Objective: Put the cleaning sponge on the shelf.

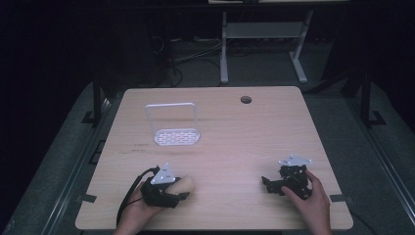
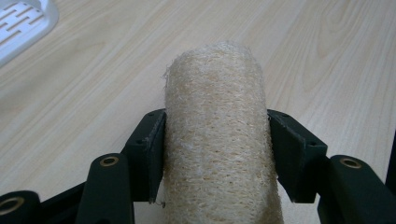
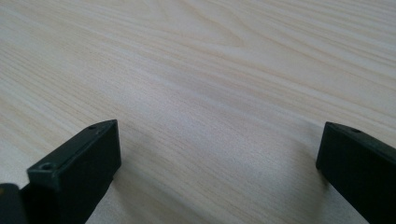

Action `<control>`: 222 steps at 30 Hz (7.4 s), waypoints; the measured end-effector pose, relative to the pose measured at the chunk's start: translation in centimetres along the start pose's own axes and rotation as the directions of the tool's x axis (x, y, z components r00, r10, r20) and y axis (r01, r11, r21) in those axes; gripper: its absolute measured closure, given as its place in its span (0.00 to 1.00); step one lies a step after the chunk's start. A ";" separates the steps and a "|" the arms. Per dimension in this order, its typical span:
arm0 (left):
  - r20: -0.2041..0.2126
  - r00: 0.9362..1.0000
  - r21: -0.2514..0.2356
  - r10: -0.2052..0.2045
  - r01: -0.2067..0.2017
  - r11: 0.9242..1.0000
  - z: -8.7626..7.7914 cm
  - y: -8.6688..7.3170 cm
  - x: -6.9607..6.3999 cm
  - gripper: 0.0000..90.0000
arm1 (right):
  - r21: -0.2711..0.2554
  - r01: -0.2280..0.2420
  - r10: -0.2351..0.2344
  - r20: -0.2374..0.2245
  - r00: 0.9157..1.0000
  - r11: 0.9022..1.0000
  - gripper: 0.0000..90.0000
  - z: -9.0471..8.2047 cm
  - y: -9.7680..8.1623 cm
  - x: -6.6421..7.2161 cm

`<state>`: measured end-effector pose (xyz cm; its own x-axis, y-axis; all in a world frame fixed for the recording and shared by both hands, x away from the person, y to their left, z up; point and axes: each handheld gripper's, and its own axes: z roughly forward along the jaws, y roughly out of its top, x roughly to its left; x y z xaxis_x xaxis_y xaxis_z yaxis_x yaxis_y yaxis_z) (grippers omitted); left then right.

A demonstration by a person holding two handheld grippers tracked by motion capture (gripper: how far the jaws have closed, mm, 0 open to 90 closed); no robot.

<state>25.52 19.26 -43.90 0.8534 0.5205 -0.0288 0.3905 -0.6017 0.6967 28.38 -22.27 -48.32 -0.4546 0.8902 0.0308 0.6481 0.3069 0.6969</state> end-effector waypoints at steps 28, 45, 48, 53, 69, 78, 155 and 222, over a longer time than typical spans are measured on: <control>-0.004 1.000 -0.028 -0.014 0.014 0.999 -0.1 1.3 2.0 0.46 | 0.000 0.003 -0.003 0.001 1.000 1.000 0.00 0.0 0.0 0.0; -0.026 1.000 -0.039 -0.008 0.007 0.999 -0.1 2.9 3.7 0.46 | 0.000 0.003 -0.003 0.001 1.000 1.000 0.00 0.0 0.0 0.0; -0.029 1.000 -0.041 -0.008 0.007 0.999 0.0 3.1 3.8 0.46 | 0.001 0.003 -0.003 0.002 1.000 1.000 0.00 0.0 0.0 0.0; -0.034 0.999 -0.039 -0.015 0.014 0.999 0.3 3.3 4.3 0.46 | 0.000 0.003 -0.003 0.001 1.000 1.000 0.00 0.0 0.0 0.0; -0.053 0.998 -0.035 -0.033 0.031 0.999 0.7 3.9 6.1 0.46 | 0.001 0.003 -0.003 0.001 1.000 1.000 0.00 0.0 0.0 0.0; -0.064 0.996 -0.022 -0.054 0.053 0.998 1.4 3.8 7.2 0.46 | 0.001 0.002 -0.002 0.001 1.000 1.000 0.00 0.0 0.0 0.0; -0.216 0.971 0.043 -0.106 0.118 0.992 7.1 6.8 14.6 0.45 | 0.000 0.003 -0.003 0.001 1.000 1.000 0.00 0.0 0.0 0.0; -0.088 0.987 0.073 -0.136 0.143 0.987 6.1 4.6 10.9 0.97 | 0.001 0.002 -0.002 0.001 1.000 1.000 0.00 0.0 0.0 0.0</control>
<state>38.77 18.45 -45.37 0.7587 0.6486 -0.0604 0.5324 -0.5640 0.6312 28.38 -22.28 -48.32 -0.4551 0.8900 0.0282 0.6476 0.3090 0.6965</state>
